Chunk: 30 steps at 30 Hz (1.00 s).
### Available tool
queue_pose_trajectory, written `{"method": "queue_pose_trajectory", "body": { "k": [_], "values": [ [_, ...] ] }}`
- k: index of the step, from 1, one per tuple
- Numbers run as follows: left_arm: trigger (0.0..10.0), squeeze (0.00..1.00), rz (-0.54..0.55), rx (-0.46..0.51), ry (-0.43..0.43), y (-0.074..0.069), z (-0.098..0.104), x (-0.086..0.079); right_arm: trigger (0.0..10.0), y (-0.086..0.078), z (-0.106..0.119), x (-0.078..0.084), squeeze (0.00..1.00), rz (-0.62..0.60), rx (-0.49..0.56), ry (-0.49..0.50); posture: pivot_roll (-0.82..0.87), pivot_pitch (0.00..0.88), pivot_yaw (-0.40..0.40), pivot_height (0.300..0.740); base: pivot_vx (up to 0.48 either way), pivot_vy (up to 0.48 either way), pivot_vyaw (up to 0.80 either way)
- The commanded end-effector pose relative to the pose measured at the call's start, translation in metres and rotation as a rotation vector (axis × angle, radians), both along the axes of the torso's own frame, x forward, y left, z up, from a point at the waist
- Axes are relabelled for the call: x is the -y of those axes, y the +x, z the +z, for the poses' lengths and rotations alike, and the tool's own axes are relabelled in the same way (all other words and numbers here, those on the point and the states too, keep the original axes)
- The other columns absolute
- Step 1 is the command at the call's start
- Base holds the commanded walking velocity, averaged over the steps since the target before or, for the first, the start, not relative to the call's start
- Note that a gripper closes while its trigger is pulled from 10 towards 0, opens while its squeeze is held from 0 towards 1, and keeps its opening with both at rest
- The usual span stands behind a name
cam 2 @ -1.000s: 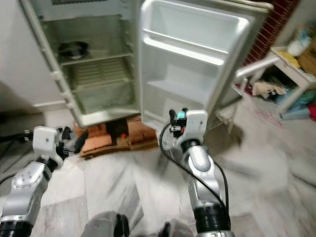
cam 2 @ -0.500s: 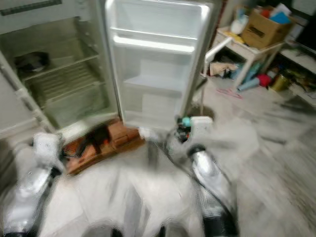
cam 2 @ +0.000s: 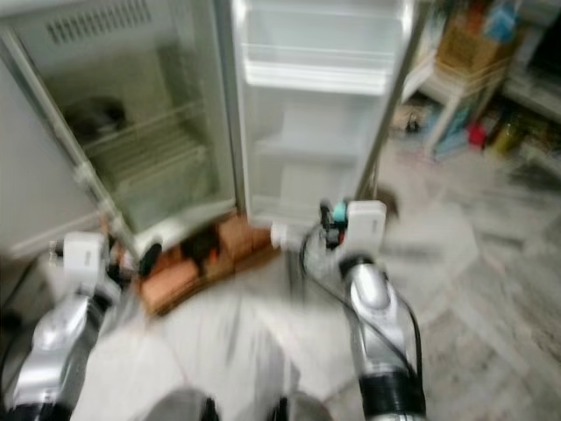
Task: Restocking fridge
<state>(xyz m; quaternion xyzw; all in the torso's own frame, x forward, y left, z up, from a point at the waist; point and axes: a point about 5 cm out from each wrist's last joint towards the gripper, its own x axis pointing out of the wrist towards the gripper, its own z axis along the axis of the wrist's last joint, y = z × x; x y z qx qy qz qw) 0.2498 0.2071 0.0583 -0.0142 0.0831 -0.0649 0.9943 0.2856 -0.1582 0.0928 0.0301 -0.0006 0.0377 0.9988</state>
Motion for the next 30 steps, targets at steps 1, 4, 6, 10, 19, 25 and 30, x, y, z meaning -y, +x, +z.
{"method": "queue_pose_trajectory", "body": {
  "k": [1, 4, 6, 10, 19, 25, 30],
  "values": [
    [10.0, 0.00, 0.004, -0.005, 0.012, -0.002, -0.002, -0.005, 10.0, 0.002, 0.006, -0.004, 0.00, 0.010, 0.035, 0.004, 0.06, 0.026, -0.060, 0.740, 0.000, 0.465, -0.54],
    [10.0, 0.00, 0.004, -0.007, 0.012, -0.002, -0.003, -0.004, 10.0, 0.002, 0.006, -0.006, 0.00, 0.016, 0.034, 0.005, 0.06, 0.021, -0.064, 0.740, 0.000, 0.465, -0.50],
    [10.0, 0.00, 0.006, -0.004, 0.010, -0.001, -0.003, -0.004, 10.0, 0.003, 0.006, -0.007, 0.00, 0.024, 0.036, 0.003, 0.06, 0.020, -0.065, 0.740, 0.000, 0.465, -0.22],
    [10.0, 0.00, 0.012, 0.019, 0.007, 0.000, -0.001, -0.002, 10.0, 0.006, 0.009, -0.007, 0.00, 0.024, 0.046, -0.002, 0.06, 0.024, -0.061, 0.740, 0.000, 0.338, 0.00],
    [10.0, 0.00, -0.048, 0.040, -0.018, -0.003, 0.001, 0.004, 10.0, 0.006, 0.008, -0.007, 0.00, 0.014, 0.044, -0.002, 0.07, 0.030, -0.060, 0.740, 0.071, 0.000, -0.15],
    [10.0, 0.00, -0.043, 0.054, -0.007, -0.001, 0.004, 0.001, 10.0, 0.007, 0.008, -0.006, 0.00, 0.012, 0.046, -0.001, 0.07, 0.041, -0.057, 0.740, 0.406, 0.000, -0.48],
    [10.0, 0.00, -0.045, 0.062, -0.001, -0.001, 0.007, 0.001, 10.0, 0.010, 0.011, -0.007, 0.00, 0.012, 0.056, -0.004, 0.07, 0.047, -0.056, 0.740, 0.470, 0.000, -0.38]
  ]
}}
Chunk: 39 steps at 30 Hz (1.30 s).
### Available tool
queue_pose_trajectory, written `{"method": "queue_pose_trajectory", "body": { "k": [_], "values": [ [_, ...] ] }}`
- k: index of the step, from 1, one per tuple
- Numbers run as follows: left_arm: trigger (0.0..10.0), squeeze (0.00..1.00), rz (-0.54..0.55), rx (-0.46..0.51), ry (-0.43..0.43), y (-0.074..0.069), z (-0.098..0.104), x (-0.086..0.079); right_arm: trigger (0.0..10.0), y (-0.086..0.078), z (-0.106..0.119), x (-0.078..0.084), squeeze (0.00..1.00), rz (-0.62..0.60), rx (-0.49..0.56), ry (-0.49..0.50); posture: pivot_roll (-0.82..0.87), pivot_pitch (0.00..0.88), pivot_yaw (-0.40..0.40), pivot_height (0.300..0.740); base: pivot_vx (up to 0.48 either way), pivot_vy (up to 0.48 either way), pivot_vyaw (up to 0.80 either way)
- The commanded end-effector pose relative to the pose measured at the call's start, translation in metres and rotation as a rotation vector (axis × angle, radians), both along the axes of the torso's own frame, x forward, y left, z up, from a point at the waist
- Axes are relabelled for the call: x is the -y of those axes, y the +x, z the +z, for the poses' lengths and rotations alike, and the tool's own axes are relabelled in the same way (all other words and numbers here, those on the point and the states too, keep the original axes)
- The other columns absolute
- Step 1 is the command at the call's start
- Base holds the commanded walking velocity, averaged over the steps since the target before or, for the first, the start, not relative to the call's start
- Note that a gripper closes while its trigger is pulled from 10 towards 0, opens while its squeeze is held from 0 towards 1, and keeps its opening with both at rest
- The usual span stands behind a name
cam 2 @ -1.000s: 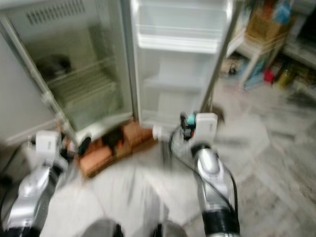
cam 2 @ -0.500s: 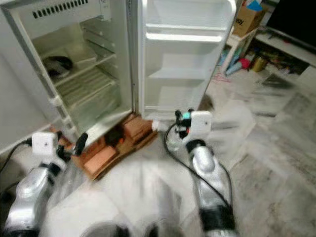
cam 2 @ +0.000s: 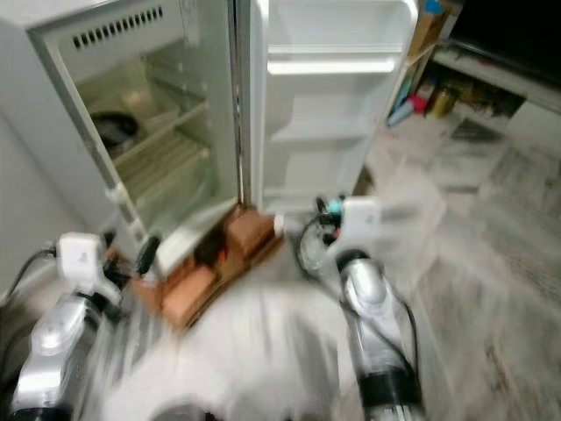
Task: Restocking fridge
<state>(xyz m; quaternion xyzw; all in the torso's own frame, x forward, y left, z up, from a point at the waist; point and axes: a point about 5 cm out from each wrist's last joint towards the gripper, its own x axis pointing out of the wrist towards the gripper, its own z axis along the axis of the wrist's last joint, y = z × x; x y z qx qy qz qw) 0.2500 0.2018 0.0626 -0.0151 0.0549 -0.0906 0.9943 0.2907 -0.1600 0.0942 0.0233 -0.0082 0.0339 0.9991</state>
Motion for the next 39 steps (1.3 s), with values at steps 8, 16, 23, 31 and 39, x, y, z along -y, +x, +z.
{"method": "queue_pose_trajectory", "body": {
  "k": [8, 16, 23, 31, 39],
  "values": [
    [10.0, 0.00, 0.027, 0.011, 0.035, -0.007, 0.006, -0.014, 10.0, 0.006, 0.013, -0.009, 0.00, 0.026, 0.055, 0.002, 0.07, 0.080, -0.057, 0.740, 0.480, 0.000, 0.00],
    [10.0, 0.00, 0.009, -0.006, 0.014, -0.009, 0.000, 0.000, 10.0, 0.010, 0.015, -0.012, 0.00, 0.043, 0.061, -0.014, 0.07, 0.079, -0.065, 0.740, 0.478, 0.000, 0.00],
    [10.0, 0.00, -0.008, -0.016, 0.016, -0.009, -0.002, 0.004, 10.0, 0.012, 0.016, -0.011, 0.00, 0.041, 0.063, -0.027, 0.07, 0.077, -0.066, 0.740, 0.468, 0.000, 0.00],
    [10.0, 0.00, -0.002, -0.019, 0.003, -0.010, -0.002, 0.005, 10.0, 0.013, 0.015, -0.015, 0.00, 0.049, 0.060, -0.028, 0.08, 0.074, -0.068, 0.740, 0.217, 0.000, 0.00],
    [10.0, 0.00, -0.015, -0.024, 0.007, -0.013, -0.004, 0.008, 10.0, 0.014, 0.014, -0.017, 0.00, 0.054, 0.056, -0.031, 0.08, 0.069, -0.066, 0.740, 0.000, -0.087, 0.00]
  ]
}}
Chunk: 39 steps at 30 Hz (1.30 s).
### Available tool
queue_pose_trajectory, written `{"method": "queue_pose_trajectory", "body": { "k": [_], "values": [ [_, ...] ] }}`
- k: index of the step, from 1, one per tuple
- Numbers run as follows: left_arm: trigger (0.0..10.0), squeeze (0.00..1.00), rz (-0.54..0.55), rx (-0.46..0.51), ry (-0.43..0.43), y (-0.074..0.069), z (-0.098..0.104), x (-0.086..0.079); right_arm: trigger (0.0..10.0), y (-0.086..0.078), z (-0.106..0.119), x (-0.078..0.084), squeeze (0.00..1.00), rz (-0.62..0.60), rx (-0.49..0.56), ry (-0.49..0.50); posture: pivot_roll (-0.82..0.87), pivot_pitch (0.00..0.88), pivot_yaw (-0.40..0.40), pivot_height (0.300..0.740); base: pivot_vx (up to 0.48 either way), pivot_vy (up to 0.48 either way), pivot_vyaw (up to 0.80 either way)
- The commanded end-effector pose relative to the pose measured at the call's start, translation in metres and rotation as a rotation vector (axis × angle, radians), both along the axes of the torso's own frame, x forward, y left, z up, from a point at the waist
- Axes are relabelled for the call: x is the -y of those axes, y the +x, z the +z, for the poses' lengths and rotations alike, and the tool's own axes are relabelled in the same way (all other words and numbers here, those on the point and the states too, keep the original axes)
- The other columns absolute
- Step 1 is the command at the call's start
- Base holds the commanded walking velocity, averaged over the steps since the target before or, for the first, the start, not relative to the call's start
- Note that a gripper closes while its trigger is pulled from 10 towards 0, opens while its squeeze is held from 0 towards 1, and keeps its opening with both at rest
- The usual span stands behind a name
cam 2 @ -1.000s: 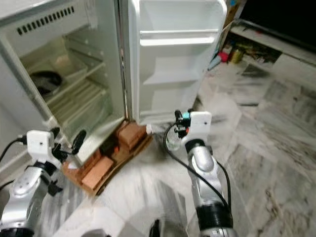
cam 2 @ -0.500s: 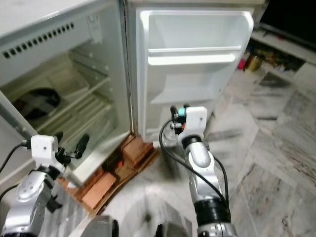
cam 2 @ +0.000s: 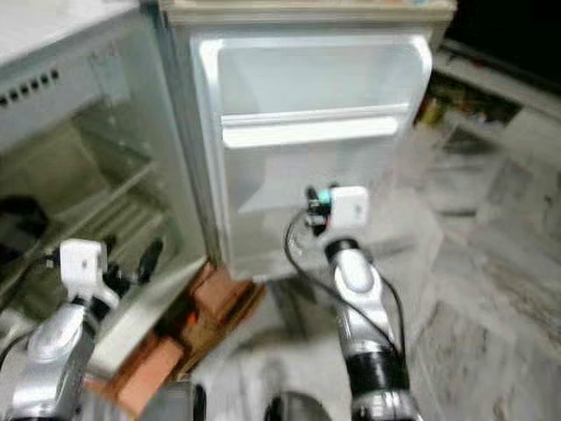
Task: Restocking fridge
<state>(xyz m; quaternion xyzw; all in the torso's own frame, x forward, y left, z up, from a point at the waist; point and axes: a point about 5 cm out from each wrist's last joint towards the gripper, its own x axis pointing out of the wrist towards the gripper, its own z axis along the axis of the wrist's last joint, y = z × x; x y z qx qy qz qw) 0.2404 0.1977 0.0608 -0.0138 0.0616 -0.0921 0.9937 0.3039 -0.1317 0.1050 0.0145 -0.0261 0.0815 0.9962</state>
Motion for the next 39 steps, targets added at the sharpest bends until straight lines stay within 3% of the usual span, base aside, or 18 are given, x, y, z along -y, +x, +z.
{"method": "queue_pose_trajectory", "body": {
  "k": [1, 8, 17, 27, 39],
  "values": [
    [10.0, 0.00, -0.012, -0.011, 0.004, -0.003, -0.002, 0.004, 10.0, 0.001, 0.003, 0.012, 0.00, -0.041, 0.019, -0.012, 0.08, 0.069, -0.066, 0.740, 0.000, -0.390, 0.00],
    [10.0, 0.00, -0.005, -0.015, 0.008, -0.003, -0.002, 0.002, 10.0, -0.005, 0.001, 0.020, 0.00, -0.063, 0.014, -0.019, 0.08, 0.067, -0.066, 0.740, 0.000, -0.409, 0.00],
    [10.0, 0.00, 0.036, -0.057, 0.029, -0.020, -0.007, -0.019, 10.0, -0.024, -0.009, 0.033, 0.00, -0.084, -0.017, -0.038, 0.07, 0.070, -0.064, 0.740, 0.000, -0.398, 0.00],
    [10.0, 0.00, 0.111, -0.086, 0.042, -0.034, -0.006, -0.028, 10.0, -0.031, -0.012, 0.033, 0.00, -0.093, -0.036, -0.034, 0.08, 0.077, -0.059, 0.740, 0.000, 0.000, 0.00],
    [10.0, 0.00, 0.093, -0.063, 0.014, -0.032, -0.002, -0.024, 10.0, -0.028, -0.012, 0.030, 0.00, -0.083, -0.039, -0.029, 0.08, 0.077, -0.058, 0.740, 0.244, 0.043, 0.00]
  ]
}}
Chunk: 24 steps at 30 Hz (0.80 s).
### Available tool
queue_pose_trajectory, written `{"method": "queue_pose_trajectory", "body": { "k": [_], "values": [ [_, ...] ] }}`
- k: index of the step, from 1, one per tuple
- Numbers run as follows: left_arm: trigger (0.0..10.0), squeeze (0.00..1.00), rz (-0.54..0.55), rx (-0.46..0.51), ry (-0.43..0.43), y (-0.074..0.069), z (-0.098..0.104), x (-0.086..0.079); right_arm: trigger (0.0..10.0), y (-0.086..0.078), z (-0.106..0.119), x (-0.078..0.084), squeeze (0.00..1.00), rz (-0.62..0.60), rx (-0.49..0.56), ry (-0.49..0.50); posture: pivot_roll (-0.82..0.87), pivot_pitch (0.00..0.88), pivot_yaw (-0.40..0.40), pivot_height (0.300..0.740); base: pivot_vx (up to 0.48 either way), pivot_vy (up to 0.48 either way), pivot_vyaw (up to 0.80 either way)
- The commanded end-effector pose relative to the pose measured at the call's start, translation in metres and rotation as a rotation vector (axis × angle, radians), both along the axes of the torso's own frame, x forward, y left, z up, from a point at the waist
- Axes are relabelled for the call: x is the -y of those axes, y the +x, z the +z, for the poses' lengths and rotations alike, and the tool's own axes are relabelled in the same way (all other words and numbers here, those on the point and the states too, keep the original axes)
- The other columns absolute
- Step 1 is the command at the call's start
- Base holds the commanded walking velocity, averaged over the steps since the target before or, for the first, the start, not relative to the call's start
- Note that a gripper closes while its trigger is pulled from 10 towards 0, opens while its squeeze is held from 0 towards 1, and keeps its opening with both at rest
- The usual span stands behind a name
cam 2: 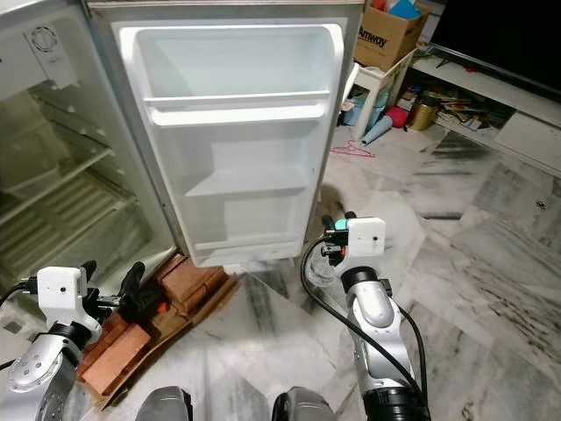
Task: Restocking fridge
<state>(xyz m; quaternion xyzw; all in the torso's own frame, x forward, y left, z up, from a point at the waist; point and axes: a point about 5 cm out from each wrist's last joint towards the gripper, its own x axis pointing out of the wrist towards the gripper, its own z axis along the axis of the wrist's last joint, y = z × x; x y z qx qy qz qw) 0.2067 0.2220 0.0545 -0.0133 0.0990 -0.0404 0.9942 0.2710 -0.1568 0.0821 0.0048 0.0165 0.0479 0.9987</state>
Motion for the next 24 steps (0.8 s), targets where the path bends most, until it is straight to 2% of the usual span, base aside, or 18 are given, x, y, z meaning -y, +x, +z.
{"method": "queue_pose_trajectory", "body": {
  "k": [1, 7, 15, 17, 24],
  "values": [
    [10.0, 0.00, -0.009, 0.013, 0.000, 0.001, 0.004, 0.000, 10.0, 0.004, 0.011, 0.005, 0.00, -0.015, 0.045, -0.006, 0.08, 0.077, -0.058, 0.740, 0.364, 0.259, 0.00],
    [10.0, 0.00, -0.010, 0.006, -0.002, 0.002, 0.004, -0.001, 10.0, 0.004, 0.010, 0.005, 0.00, -0.018, 0.039, -0.007, 0.08, 0.078, -0.057, 0.740, 0.324, 0.331, 0.00],
    [10.0, 0.00, -0.029, 0.007, -0.011, 0.005, 0.004, 0.005, 10.0, 0.007, 0.011, 0.003, 0.00, -0.011, 0.040, -0.010, 0.08, 0.076, -0.059, 0.740, 0.284, 0.376, 0.00],
    [10.0, 0.00, -0.030, 0.006, -0.011, 0.005, 0.003, 0.006, 10.0, 0.007, 0.011, 0.003, 0.00, -0.012, 0.041, -0.010, 0.08, 0.076, -0.059, 0.740, 0.304, 0.000, 0.00],
    [10.0, 0.00, -0.044, -0.001, -0.011, 0.006, 0.002, 0.010, 10.0, 0.008, 0.011, 0.004, 0.00, -0.020, 0.042, -0.014, 0.08, 0.075, -0.059, 0.740, 0.000, 0.000, 0.00]
  ]
}}
